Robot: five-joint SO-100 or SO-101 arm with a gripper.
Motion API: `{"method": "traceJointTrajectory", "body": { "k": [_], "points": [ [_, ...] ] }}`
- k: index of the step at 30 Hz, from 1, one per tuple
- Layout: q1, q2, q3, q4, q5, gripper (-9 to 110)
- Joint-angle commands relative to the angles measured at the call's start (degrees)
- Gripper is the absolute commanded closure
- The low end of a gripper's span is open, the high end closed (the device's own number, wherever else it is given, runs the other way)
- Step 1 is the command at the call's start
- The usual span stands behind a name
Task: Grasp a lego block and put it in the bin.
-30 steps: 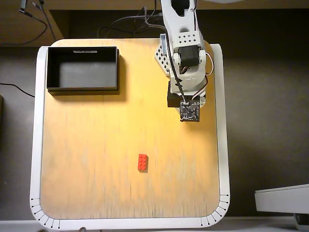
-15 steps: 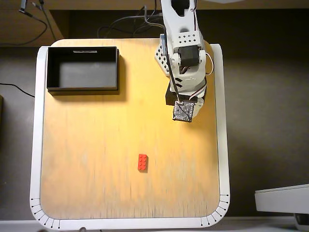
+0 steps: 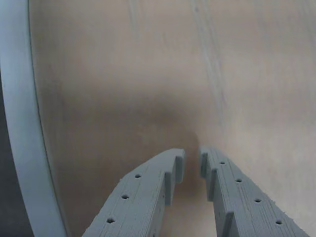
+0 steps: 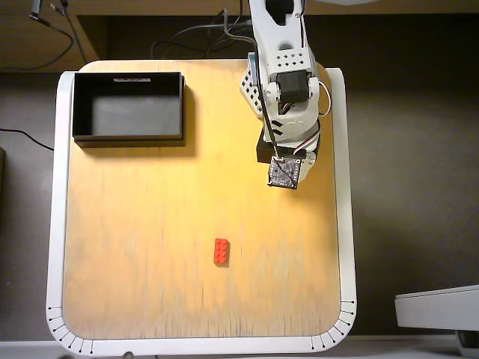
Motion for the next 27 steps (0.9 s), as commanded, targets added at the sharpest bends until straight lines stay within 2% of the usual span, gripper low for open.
{"method": "traceJointTrajectory", "body": {
  "k": [1,24,25,27],
  "points": [
    [-0.70,5.19,9.23,0.26,-0.18,101],
    [-2.20,5.27,9.23,0.26,0.88,101],
    [-2.20,5.27,9.23,0.26,2.64,101],
    [-2.20,5.27,9.23,0.18,12.39,101]
  ]
}}
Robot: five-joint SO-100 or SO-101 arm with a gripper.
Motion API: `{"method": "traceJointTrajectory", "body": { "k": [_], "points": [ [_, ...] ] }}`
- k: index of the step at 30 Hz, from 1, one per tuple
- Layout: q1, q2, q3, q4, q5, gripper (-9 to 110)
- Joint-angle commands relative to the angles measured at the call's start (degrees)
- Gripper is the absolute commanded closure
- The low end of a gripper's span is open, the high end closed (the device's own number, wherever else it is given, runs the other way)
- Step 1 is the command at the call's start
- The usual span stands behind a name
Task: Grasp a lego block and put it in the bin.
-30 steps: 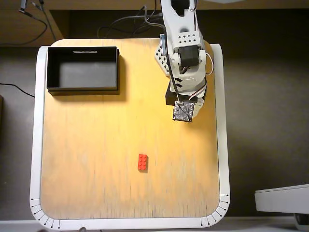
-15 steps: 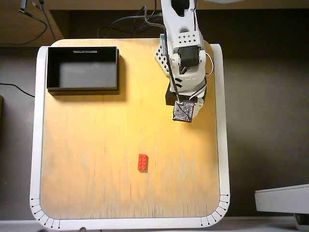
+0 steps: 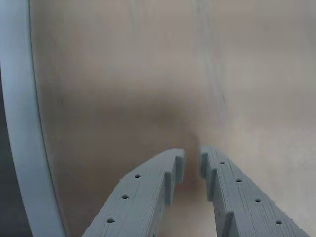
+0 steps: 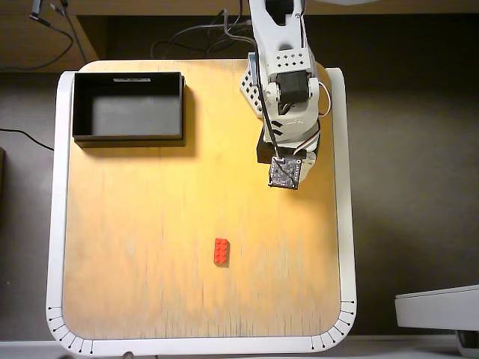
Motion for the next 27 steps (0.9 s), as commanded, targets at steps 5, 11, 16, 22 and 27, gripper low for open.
{"method": "traceJointTrajectory", "body": {
  "k": [5,11,16,22,27],
  "points": [
    [1.41,5.19,9.14,-1.93,13.27,101],
    [5.98,5.10,8.96,-16.61,14.06,101],
    [10.55,4.31,6.94,-27.16,18.11,101],
    [18.11,-9.40,-5.89,-36.39,19.25,101],
    [21.88,-27.77,-22.24,-36.39,17.67,101]
  ]
}}
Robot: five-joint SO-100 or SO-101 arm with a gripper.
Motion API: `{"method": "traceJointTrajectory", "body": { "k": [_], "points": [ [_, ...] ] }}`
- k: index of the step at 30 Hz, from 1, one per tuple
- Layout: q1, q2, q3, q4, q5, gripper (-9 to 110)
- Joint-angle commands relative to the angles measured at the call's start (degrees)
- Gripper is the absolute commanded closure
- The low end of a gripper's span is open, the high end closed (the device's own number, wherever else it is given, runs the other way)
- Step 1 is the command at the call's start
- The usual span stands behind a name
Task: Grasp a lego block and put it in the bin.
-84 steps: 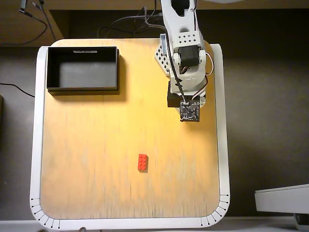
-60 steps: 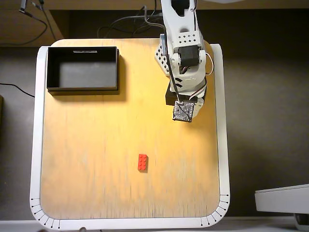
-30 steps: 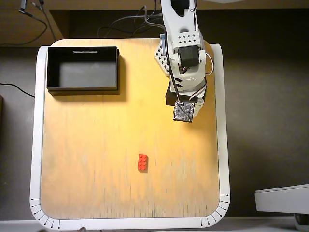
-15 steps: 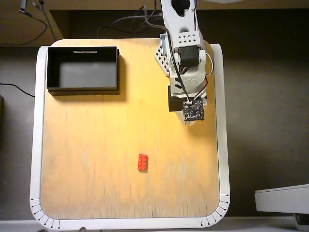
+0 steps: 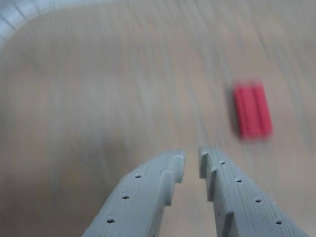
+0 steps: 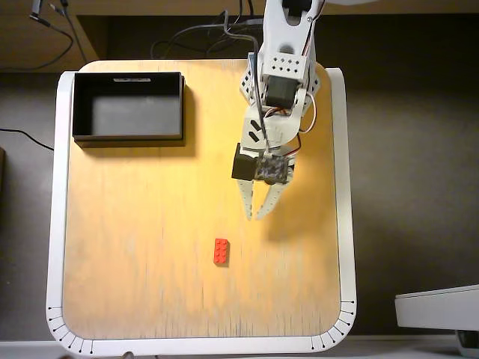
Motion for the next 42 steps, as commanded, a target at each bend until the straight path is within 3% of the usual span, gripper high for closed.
{"method": "traceJointTrajectory", "body": {
  "k": [1,9,15,34,42],
  "points": [
    [3.08,-14.68,-18.19,-2.46,-0.53,101],
    [6.68,-38.94,-37.71,-0.70,1.05,97],
    [8.44,-49.75,-50.98,12.22,5.27,94],
    [11.07,-71.10,-63.90,13.62,15.91,83],
    [10.99,-76.20,-65.74,12.83,15.91,81]
  ]
}}
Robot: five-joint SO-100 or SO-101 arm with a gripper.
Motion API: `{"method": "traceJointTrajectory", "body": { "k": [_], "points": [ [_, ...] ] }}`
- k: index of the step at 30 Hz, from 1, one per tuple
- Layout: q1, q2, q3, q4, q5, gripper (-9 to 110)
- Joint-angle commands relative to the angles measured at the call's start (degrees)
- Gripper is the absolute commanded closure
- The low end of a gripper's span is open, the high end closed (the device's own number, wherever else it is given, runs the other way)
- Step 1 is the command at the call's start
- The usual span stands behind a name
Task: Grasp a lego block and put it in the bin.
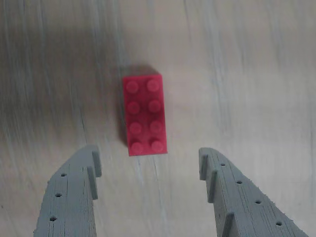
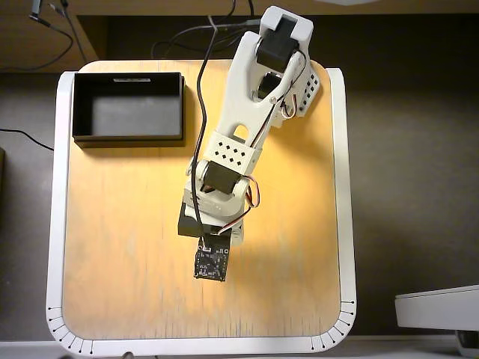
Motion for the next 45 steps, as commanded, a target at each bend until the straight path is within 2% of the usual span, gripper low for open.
{"method": "traceJointTrajectory", "body": {
  "k": [1,21,45],
  "points": [
    [-0.09,-0.35,-7.82,-0.44,0.09,81],
    [-1.23,-7.47,-7.82,-10.81,-0.70,81],
    [-2.46,-10.72,-7.91,-16.00,-1.49,82]
  ]
}}
